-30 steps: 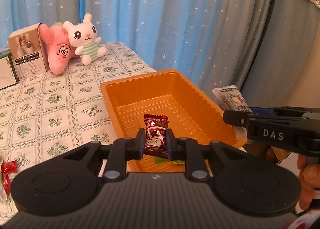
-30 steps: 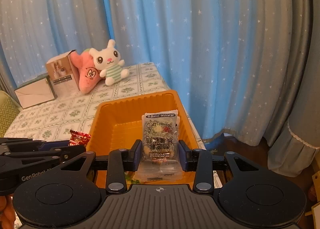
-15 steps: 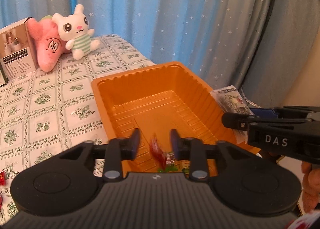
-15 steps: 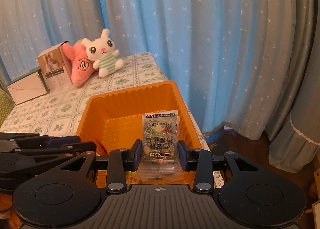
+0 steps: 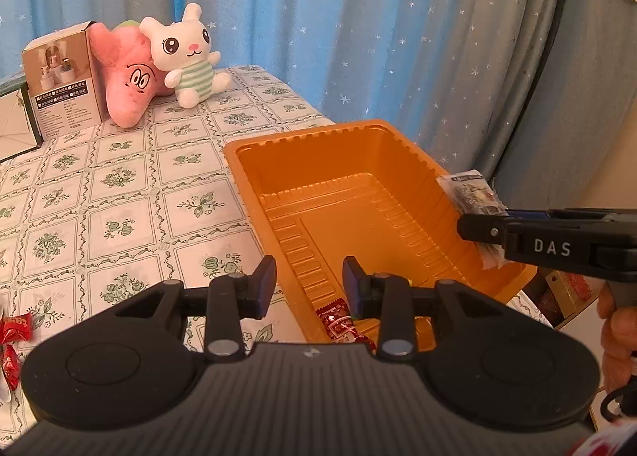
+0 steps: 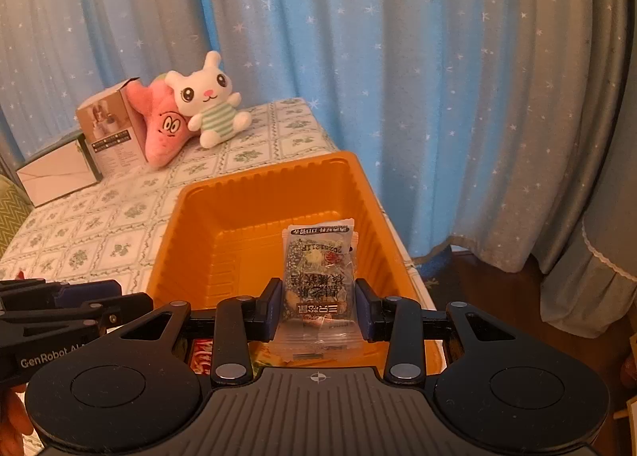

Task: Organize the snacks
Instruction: 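Carry both snacks into the orange tray and open both grippers, then withdraw both tools from the tray toward the remaining snacks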

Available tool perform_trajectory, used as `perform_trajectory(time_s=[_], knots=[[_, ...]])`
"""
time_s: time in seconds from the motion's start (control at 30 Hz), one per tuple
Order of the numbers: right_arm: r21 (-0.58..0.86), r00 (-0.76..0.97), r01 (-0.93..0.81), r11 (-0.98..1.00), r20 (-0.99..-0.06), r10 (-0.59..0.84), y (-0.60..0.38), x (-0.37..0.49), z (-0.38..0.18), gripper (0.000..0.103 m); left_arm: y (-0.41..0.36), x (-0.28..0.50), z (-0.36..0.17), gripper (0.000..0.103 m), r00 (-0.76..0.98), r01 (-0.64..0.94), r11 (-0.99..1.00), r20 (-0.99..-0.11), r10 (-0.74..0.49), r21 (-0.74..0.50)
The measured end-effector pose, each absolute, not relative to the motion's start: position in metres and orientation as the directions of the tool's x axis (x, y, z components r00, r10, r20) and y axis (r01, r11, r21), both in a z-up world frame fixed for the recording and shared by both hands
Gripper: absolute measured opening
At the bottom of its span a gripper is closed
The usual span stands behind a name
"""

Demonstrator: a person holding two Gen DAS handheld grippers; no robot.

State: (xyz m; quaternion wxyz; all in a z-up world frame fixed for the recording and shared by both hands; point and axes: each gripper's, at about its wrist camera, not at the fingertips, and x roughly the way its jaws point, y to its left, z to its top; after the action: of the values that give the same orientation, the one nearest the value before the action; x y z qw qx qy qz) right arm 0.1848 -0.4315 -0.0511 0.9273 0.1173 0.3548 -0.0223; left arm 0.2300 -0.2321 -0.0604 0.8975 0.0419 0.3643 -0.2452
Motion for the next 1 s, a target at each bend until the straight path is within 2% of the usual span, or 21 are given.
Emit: perform_trajectory(time_s=[0.27,0.77,1.0], knots=[[0.304,0.778,0.12,0.945,-0.62,0.1,-0.433,0.191,-0.049,0.039,-0.226,0.228,-0.061,0.032,0.617,0.456,0.884,-0.678,-0.4,-0.107],[0.272,0.755,0.169,0.947,-0.653,0.053,-0.432,0.152,-0.032,0.04,-0.202,0.197,-0.041,0.032,0.643,0.416,0.902,-0.665,-0.38,-0.112],[0.27,0.779,0.157,0.95,-0.625,0.049,-0.415,0.12,-0.002,0.04,-0.179,0.166,-0.02,0.032,0.665,0.392,0.915,-0.657,-0.355,-0.098]])
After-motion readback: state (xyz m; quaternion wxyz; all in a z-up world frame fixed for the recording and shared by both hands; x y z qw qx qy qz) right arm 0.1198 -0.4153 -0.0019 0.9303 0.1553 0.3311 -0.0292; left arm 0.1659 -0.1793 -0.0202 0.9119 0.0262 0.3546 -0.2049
